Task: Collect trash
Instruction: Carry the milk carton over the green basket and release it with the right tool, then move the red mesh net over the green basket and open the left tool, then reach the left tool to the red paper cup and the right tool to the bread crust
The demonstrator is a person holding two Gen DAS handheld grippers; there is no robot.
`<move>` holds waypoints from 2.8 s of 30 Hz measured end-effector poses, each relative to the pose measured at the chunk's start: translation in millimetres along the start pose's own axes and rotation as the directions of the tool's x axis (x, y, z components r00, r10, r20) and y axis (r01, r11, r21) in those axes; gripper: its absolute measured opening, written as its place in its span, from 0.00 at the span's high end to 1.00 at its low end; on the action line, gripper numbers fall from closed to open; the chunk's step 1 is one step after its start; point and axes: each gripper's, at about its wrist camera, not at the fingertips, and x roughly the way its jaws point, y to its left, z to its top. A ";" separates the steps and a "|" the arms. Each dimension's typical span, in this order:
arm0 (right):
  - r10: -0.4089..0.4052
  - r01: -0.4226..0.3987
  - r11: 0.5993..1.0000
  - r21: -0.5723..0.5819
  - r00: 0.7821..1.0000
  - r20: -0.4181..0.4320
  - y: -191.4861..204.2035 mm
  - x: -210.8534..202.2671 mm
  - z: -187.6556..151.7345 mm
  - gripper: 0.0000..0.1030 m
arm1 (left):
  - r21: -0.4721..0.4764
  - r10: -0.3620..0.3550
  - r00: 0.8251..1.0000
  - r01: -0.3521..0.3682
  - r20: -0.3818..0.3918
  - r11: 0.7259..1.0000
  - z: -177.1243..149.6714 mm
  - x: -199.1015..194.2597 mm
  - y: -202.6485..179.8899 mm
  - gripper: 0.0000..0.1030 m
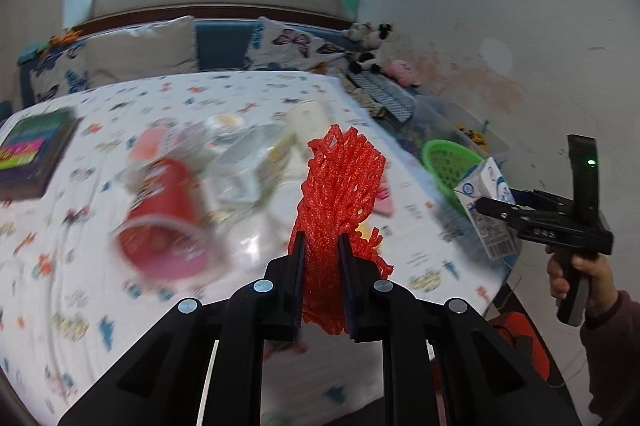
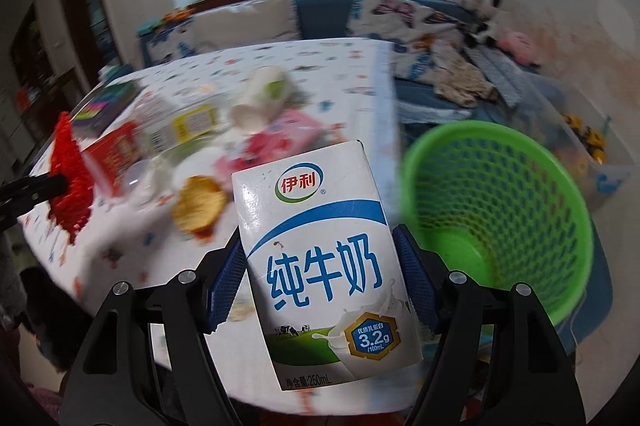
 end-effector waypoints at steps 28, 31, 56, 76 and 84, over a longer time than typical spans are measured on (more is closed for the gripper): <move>-0.146 0.178 0.939 0.295 0.981 -0.127 -179.1 74.2 -20.7 0.30 | 0.153 -0.121 0.987 0.136 -0.102 0.979 83.1 120.3 -122.3 0.85; -0.145 0.174 0.937 0.302 0.983 -0.116 -183.2 69.7 -22.2 0.28 | 0.162 -0.133 0.984 0.151 -0.116 0.975 88.0 131.9 -133.4 0.85; -0.190 0.174 0.931 0.321 0.982 0.019 -175.8 -29.1 -47.8 0.20 | 0.223 -0.181 0.940 0.250 -0.288 0.942 89.7 234.5 -227.8 0.77; -0.121 0.103 0.958 0.267 0.991 0.051 -123.8 -38.7 -40.2 0.19 | 0.191 -0.130 0.976 0.163 -0.173 0.968 80.2 166.7 -172.9 0.46; -0.058 0.045 0.980 0.192 0.996 0.062 -76.2 -29.8 -23.6 0.19 | 0.132 -0.003 0.994 0.018 -0.108 0.991 75.3 120.0 -107.1 0.45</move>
